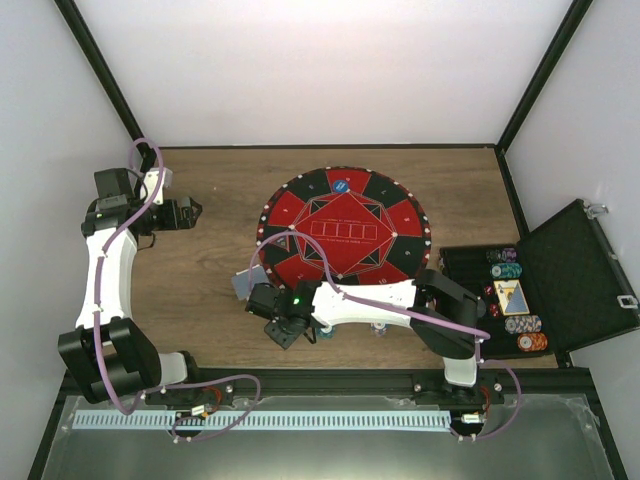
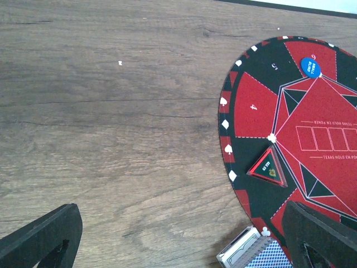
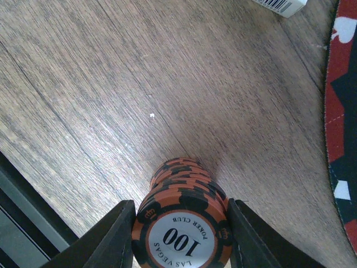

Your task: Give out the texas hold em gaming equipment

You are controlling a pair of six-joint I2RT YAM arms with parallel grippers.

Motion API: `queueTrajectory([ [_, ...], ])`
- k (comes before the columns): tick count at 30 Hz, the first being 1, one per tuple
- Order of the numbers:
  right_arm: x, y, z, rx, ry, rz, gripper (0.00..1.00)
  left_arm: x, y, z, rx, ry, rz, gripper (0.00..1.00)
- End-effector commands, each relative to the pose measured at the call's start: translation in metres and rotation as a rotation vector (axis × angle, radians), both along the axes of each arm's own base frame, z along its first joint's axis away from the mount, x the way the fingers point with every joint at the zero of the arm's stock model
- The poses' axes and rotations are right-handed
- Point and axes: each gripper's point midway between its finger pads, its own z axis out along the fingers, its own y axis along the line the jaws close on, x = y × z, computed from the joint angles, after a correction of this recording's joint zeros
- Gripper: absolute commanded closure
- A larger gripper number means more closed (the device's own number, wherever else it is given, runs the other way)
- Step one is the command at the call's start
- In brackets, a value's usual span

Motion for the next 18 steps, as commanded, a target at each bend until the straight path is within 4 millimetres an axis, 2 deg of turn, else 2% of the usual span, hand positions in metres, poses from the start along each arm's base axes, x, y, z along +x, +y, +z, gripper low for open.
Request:
queueTrajectory([
  [1,-0.001,0.003,0.009,0.004,-0.016,0.003,0.67,-0.001,0.002,0.015,0.010,-0.036,0.006,0.00],
  [5,0.002,0.003,0.016,0.005,-0.033,0.001,0.74,-0.001,0.001,0.016,0.009,-0.038,0.005,0.00],
  [9,0.009,0.005,0.033,0.014,-0.075,-0.009,0.84,-0.001,0.001,0.017,0.011,-0.040,0.006,0.00],
  [12,0.016,0.009,0.047,0.025,-0.106,-0.014,0.87,-0.001,0.001,0.018,0.012,-0.040,0.007,0.00],
  [18,0.045,0.010,0.069,0.067,-0.139,-0.067,0.92,-0.001,0.002,0.020,0.011,-0.043,0.008,0.00],
])
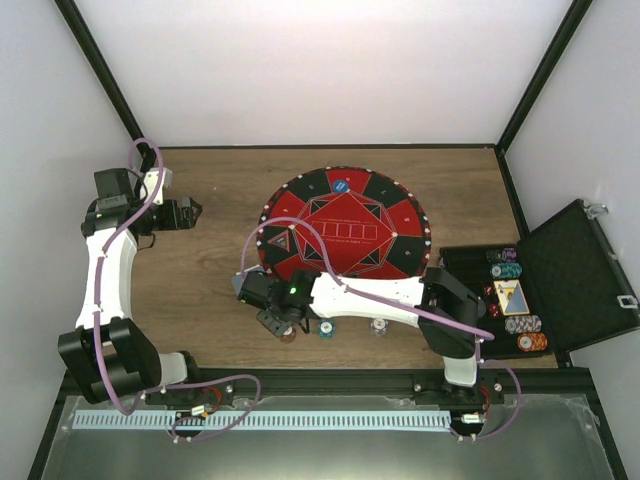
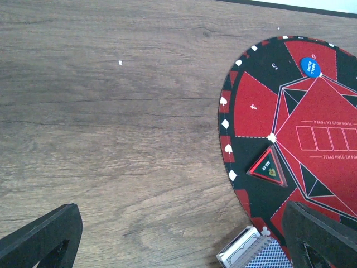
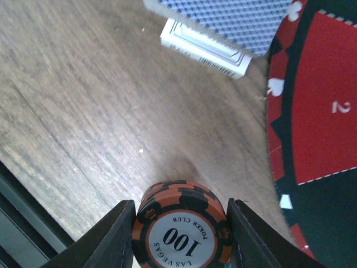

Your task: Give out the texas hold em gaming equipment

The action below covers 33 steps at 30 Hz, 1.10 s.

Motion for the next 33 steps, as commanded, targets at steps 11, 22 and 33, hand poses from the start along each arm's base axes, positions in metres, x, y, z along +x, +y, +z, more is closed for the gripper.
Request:
queueTrajectory([
  [11,0.149,-0.010,0.051,0.163,-0.131,-0.226,0.94,-0.001,0.002,0.022,0.009,-0.044,0.011,0.00],
  [22,0.206,-0.009,-0.015,0.113,-0.061,-0.285,0.95,-0.002,0.001,0.024,0.016,-0.044,0.004,0.00],
  [33,0.206,-0.021,-0.057,0.044,-0.031,-0.296,0.95,0.000,0.003,0.027,0.026,-0.048,0.003,0.00],
])
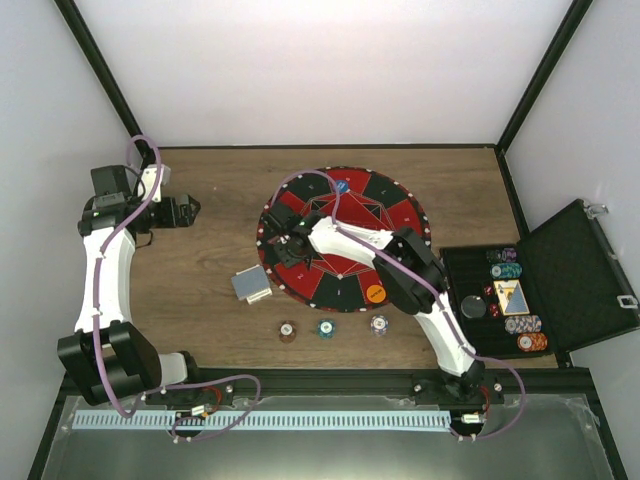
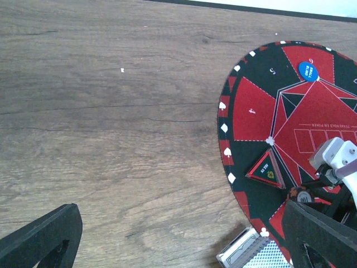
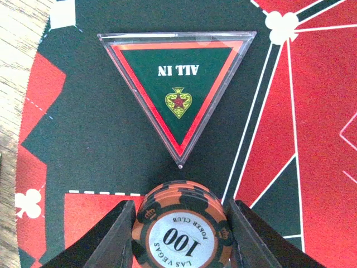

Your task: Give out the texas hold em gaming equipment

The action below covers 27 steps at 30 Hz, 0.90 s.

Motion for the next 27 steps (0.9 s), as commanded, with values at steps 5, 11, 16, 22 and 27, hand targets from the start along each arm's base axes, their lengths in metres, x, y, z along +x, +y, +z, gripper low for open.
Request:
queueTrajectory([
  [5,0.004,-0.008,-0.003,-0.001,-0.027,-0.005,0.95,0.001,0.002,0.013,0.012,-0.029,0.002,0.00],
  [11,0.004,-0.013,-0.004,0.000,-0.022,-0.012,0.94,0.002,0.002,0.012,0.010,-0.027,0.003,0.00],
  [16,0.003,-0.011,-0.008,0.002,-0.008,-0.002,0.60,0.001,0.002,0.012,0.014,-0.027,0.004,0.00],
  [22,0.008,-0.010,0.018,0.015,-0.051,-0.007,0.31,0.001,0.002,0.011,0.011,-0.025,0.002,0.00],
  [27,0.000,-0.014,0.056,0.031,-0.111,-0.025,0.24,0.001,0.001,0.014,0.006,-0.034,-0.001,0.00],
])
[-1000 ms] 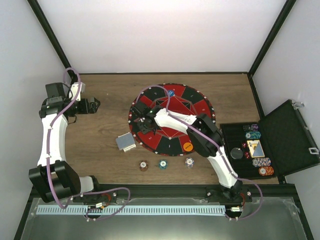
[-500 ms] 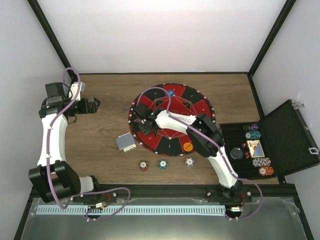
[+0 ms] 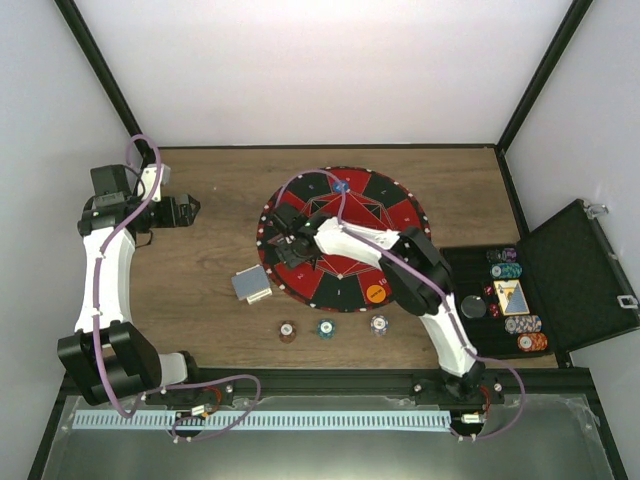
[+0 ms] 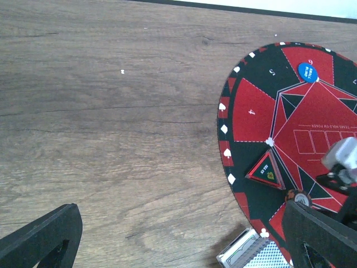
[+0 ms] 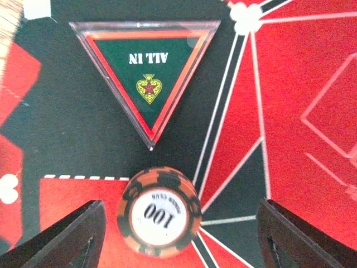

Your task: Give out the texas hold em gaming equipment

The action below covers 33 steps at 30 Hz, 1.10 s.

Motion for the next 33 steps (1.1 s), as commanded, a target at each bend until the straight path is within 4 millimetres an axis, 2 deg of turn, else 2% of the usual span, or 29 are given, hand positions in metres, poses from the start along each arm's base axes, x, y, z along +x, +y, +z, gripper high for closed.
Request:
queueTrajectory([
  [1,-0.008,0.000,0.065,0.053,-0.098,-0.007,0.22,0.000,0.001,0.013,0.005,-0.031,0.000,0.00],
  [4,-0.040,0.005,0.077,0.070,-0.096,0.032,0.20,0.001,0.001,0.013,0.002,-0.032,0.001,0.00],
  [9,-0.107,0.014,0.079,0.106,-0.036,0.101,0.18,0.001,-0.002,0.014,-0.011,-0.037,-0.006,0.00],
  [13,-0.154,0.023,0.069,0.117,0.019,0.151,0.18,0.001,-0.004,0.016,-0.020,-0.043,-0.013,0.00],
  [17,-0.185,0.032,0.059,0.094,0.047,0.188,0.18,0.000,-0.004,0.016,-0.018,-0.043,-0.016,0.00],
  [24,-0.207,0.031,0.035,0.058,0.098,0.212,0.20,-0.001,-0.004,0.017,-0.014,-0.045,-0.018,0.00],
  [29,-0.211,0.024,0.017,0.023,0.114,0.210,0.22,0.000,-0.005,0.019,-0.020,-0.051,-0.020,0.00],
  [33,-0.212,0.021,0.011,0.019,0.118,0.208,0.26,0.000,-0.005,0.020,-0.020,-0.052,-0.019,0.00],
])
